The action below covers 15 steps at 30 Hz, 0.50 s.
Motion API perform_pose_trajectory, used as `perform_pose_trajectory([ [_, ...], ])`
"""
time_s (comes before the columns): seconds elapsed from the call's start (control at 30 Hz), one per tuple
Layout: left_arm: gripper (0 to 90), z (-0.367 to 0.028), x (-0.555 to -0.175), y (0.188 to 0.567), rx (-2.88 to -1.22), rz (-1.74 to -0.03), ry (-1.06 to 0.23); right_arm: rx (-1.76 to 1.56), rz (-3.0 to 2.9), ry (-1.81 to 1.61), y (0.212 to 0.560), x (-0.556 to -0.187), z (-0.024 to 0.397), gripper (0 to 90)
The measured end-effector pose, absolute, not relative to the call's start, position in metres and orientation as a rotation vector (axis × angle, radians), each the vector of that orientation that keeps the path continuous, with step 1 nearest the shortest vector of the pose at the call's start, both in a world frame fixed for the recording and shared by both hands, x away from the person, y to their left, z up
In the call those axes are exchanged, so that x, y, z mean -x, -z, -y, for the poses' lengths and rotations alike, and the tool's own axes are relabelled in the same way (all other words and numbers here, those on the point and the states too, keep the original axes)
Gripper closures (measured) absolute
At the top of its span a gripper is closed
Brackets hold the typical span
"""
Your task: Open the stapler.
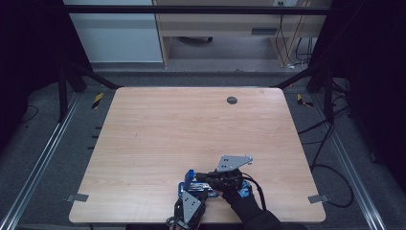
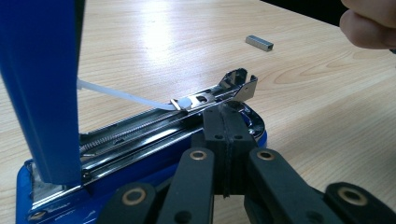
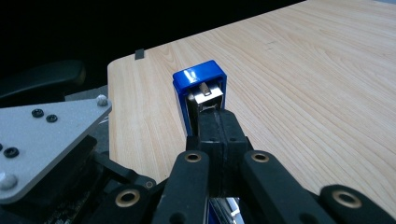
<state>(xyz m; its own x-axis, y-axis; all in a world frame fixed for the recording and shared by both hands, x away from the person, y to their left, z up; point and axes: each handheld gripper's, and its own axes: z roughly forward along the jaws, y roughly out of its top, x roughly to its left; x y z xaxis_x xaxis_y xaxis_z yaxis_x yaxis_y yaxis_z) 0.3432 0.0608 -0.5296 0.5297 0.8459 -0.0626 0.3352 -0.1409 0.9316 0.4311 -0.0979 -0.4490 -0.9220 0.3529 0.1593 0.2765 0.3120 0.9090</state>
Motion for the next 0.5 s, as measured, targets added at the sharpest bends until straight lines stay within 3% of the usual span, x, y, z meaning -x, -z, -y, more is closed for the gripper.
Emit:
perform_pose_trajectory([
  [0.5,89.8,-0.061,-0.343,0.530,-1.719,-0.999,-0.609,-0.583,-2.513,-1.683,0.445,-0.433,0.082,90.0],
])
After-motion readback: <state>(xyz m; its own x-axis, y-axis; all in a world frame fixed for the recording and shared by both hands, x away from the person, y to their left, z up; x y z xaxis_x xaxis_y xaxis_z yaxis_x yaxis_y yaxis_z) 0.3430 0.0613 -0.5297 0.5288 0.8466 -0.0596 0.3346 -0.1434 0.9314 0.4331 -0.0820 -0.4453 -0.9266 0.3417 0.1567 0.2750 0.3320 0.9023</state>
